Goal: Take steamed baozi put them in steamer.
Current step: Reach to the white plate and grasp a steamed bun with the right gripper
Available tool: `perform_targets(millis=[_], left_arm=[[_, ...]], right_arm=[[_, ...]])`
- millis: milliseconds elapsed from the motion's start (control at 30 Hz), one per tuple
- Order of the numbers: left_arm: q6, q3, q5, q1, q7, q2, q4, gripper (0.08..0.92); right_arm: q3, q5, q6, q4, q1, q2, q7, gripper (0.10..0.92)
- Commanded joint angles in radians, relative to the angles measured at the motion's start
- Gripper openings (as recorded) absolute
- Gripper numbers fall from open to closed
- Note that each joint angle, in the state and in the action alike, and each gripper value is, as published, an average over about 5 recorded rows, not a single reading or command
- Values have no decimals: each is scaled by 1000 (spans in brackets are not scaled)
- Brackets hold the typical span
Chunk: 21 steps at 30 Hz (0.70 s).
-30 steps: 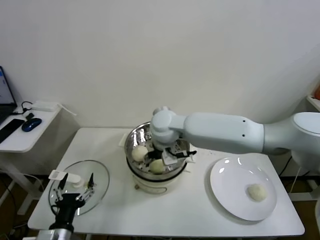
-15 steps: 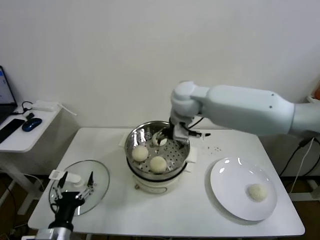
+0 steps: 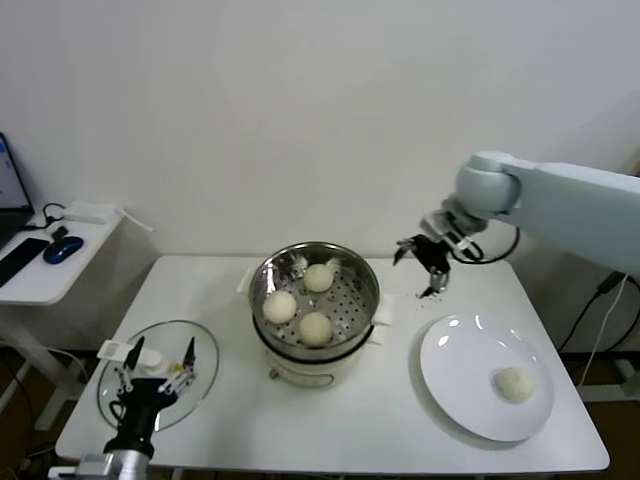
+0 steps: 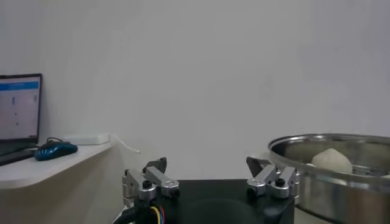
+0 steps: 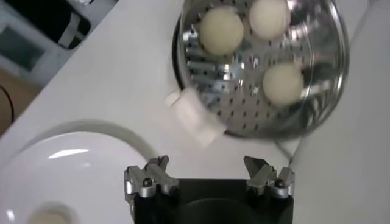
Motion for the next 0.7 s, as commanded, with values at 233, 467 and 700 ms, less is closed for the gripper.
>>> perform_targets(millis=[233, 467, 700], left_arm=[[5, 17, -7, 2, 2, -6, -5, 823], [-2, 24, 0, 13, 2, -14, -2, 823], [0, 24, 2, 19, 2, -18, -10, 823]], right_arm=[[100, -93, -143, 29, -284, -411, 24, 823], [260, -213, -117, -20, -483, -442, 12, 823], [284, -245, -113, -61, -557, -416, 15, 823]])
